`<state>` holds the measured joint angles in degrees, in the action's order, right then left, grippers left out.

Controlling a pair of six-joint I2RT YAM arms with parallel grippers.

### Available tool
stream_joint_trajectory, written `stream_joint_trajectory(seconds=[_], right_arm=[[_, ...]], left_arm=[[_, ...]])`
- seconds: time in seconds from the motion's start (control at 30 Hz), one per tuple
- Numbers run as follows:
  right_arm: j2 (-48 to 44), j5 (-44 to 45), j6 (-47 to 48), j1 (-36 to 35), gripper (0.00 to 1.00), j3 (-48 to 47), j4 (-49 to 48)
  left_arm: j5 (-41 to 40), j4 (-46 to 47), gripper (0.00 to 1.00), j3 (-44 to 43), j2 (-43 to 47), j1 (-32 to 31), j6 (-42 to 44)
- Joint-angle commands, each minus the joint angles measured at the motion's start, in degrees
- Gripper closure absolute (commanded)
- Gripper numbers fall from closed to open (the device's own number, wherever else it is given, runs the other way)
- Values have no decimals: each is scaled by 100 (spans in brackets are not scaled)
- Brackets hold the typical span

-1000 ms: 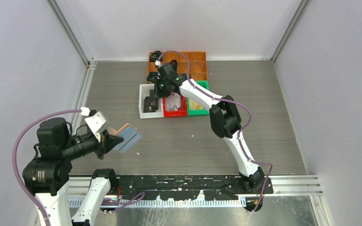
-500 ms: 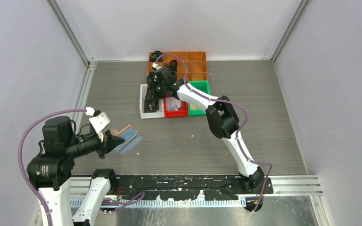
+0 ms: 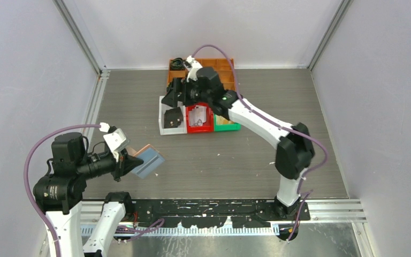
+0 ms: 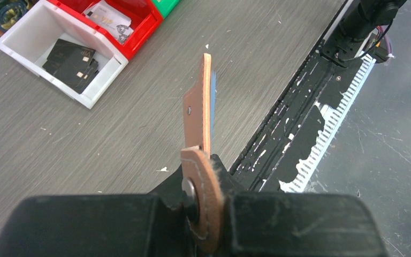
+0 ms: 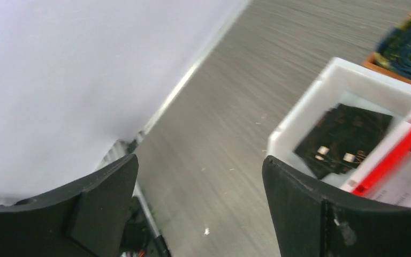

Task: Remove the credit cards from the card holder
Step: Place the credit card in the storage box, then place the card holder at the center of the board.

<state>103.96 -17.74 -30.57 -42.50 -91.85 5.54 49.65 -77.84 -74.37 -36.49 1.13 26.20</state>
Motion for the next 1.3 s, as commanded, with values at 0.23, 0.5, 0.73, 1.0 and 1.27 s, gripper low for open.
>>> stream_joint_trajectory(seconds=[0.23, 0.5, 0.73, 1.0, 1.27], right_arm=[[-1508, -2810, -1803, -136, 1, 2869, -5154], [-815, -3297, -2861, -912, 1, 3268, -7367], [-819, -3138, -3459, -1185, 7, 3873, -8450], [-1240, -2703, -3408, -1409, 14, 4640, -8502], [-1932, -1886, -2051, -1575, 47, 4092, -4741]], left_arm=[[675, 528, 100, 203, 9, -3, -160], [840, 862, 100, 187, -137, 2, -733], [738, 872, 100, 238, -186, 2, -704], [696, 1226, 100, 434, -148, -3, -876], [-13, 2197, 100, 994, 460, 2, -492]])
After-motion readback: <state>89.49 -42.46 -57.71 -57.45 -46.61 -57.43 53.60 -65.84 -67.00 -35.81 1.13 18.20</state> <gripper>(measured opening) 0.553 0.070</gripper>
